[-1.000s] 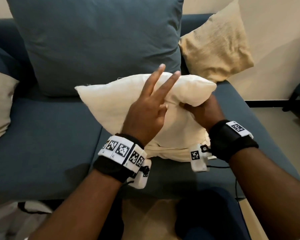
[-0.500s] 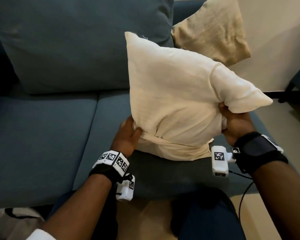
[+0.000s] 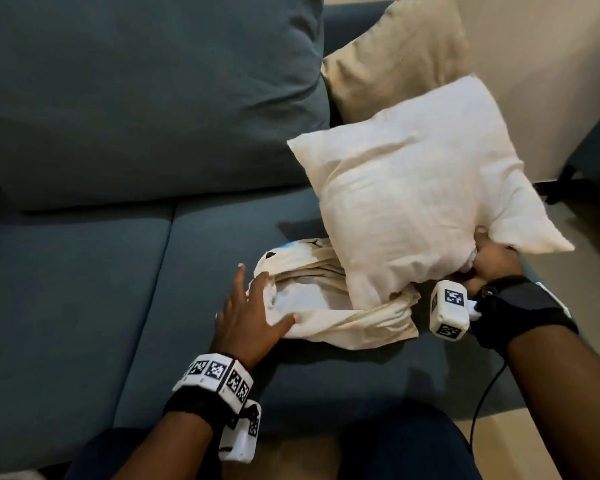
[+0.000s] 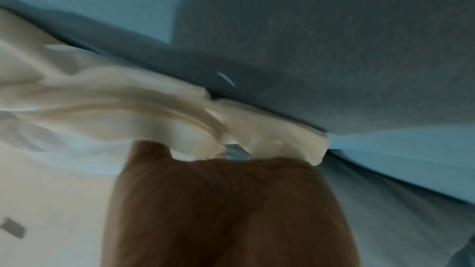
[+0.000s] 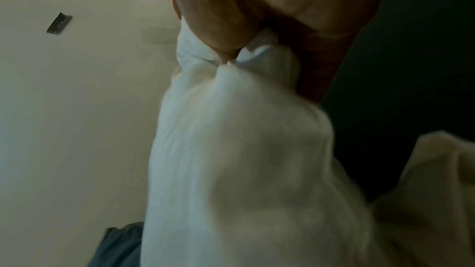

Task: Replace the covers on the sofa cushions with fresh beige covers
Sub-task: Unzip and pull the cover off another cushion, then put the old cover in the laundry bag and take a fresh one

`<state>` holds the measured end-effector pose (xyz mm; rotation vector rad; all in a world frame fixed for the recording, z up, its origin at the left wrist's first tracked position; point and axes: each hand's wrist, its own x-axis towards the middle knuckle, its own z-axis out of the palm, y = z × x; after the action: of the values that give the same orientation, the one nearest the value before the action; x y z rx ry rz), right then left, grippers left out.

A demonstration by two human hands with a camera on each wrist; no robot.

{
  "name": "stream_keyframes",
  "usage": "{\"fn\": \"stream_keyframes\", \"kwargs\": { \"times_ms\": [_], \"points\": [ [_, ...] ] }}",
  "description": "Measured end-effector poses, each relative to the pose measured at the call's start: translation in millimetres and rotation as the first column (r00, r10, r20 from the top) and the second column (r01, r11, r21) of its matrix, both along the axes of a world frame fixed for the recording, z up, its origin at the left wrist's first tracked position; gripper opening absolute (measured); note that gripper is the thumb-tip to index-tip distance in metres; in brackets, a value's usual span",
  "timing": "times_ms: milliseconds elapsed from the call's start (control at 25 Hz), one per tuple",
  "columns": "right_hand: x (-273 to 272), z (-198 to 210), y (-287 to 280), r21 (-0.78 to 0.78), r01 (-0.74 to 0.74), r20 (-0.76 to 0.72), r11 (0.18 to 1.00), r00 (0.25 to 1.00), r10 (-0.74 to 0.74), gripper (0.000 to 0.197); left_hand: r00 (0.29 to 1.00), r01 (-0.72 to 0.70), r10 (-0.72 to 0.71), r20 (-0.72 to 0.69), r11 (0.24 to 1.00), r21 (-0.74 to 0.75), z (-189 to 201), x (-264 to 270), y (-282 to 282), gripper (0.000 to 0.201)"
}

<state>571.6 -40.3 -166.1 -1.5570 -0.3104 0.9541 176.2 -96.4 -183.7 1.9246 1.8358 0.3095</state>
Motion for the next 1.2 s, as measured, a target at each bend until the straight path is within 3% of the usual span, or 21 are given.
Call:
{"fn": "stream_keyframes", "kwargs": {
  "times_ms": [80,200,320,480,560,640,720,760,840,920,960,1000,1040,1080,1120,1200],
  "points": [
    [4.4,1.1,1.8,-0.049,-0.004,-0.015,0.999,1.0,0.003,0.062,0.965,0.2,-0.216,-0.147,0.973,-0.113,0.6,1.6,-1.0,0.128],
    [9.0,12.8,3.3,0.04,0.022,-0.16,0.999,0.987,-0.015,0.048,0.889,0.334,-0.366,-0.276,0.929,-0.158,-3.9,4.7,0.6,0.143],
    [3.1,32.5,-5.1,0.014,-0.043,-0.071,0.999,0.997,0.044,0.043,0.916,0.248,-0.249,-0.314,0.968,-0.045,1.7,20.8,14.7,0.144],
    [-24.8,42.8,-46.2,-0.234,-0.192,0.157,0.953,0.96,0.232,0.028,0.969,0.145,-0.153,-0.193,0.988,-0.053,2.5,39.3,36.6,0.139],
    [-46.8,40.8,-71.6,-0.282,-0.317,0.152,0.906,0.917,0.369,0.029,0.97,0.082,-0.087,-0.228,0.996,-0.033,7.4,44.3,28.6,0.114],
    [-65.7,34.7,-86.4,-0.364,-0.5,0.183,0.786,0.789,0.587,0.034,0.926,0.11,-0.09,-0.365,0.993,0.034,17.1,53.2,21.7,0.077],
    [-85.5,33.6,-92.2,-0.48,-0.62,0.31,0.621,0.542,0.781,0.033,0.889,0.177,-0.161,-0.428,0.984,-0.002,32.4,43.6,13.8,0.053],
    [-94.4,37.8,-93.1,-0.518,-0.631,0.368,0.578,0.445,0.816,0.031,0.894,0.183,-0.182,-0.409,0.982,-0.038,39.7,31.7,11.3,0.042],
    [-114.2,55.9,-94.8,-0.506,-0.664,0.383,0.551,0.4,0.833,0.033,0.955,0.118,-0.129,-0.266,0.991,-0.057,60.3,-5.0,8.0,0.022],
    [-137.4,72.5,-100.2,-0.467,-0.75,0.334,0.468,0.341,0.879,0.063,0.995,0.072,-0.072,0.074,0.997,0.003,85.1,-39.8,-4.5,0.013],
    [-156.9,80.4,-106.9,-0.464,-0.802,0.343,0.376,0.229,0.911,0.084,0.942,0.082,-0.097,0.322,0.995,0.059,99.6,-57.1,-20.7,0.012],
    [-178.4,87.9,-114.9,-0.443,-0.854,0.37,0.272,0.103,0.923,0.102,0.815,0.123,-0.164,0.555,0.986,0.111,115.7,-68.5,-39.2,0.015],
    [-203.9,94.1,-122.3,-0.405,-0.896,0.412,0.184,0.001,0.911,0.113,0.671,0.177,-0.235,0.703,0.972,0.155,131.0,-81.0,-59.0,0.019],
    [-230.4,101.0,-129.4,-0.353,-0.926,0.459,0.136,-0.045,0.887,0.117,0.579,0.231,-0.293,0.76,0.954,0.192,143.6,-92.7,-76.2,0.024],
    [-257.8,108.0,-136.4,-0.258,-0.958,0.503,0.128,-0.02,0.864,0.113,0.558,0.262,-0.338,0.758,0.938,0.226,151.9,-104.7,-93.0,0.025],
    [-313.9,120.0,-146.5,0.004,-0.99,0.531,0.142,0.122,0.839,0.086,0.607,0.225,-0.369,0.704,0.929,0.293,160.0,-136.1,-124.8,0.026]
  ]
}}
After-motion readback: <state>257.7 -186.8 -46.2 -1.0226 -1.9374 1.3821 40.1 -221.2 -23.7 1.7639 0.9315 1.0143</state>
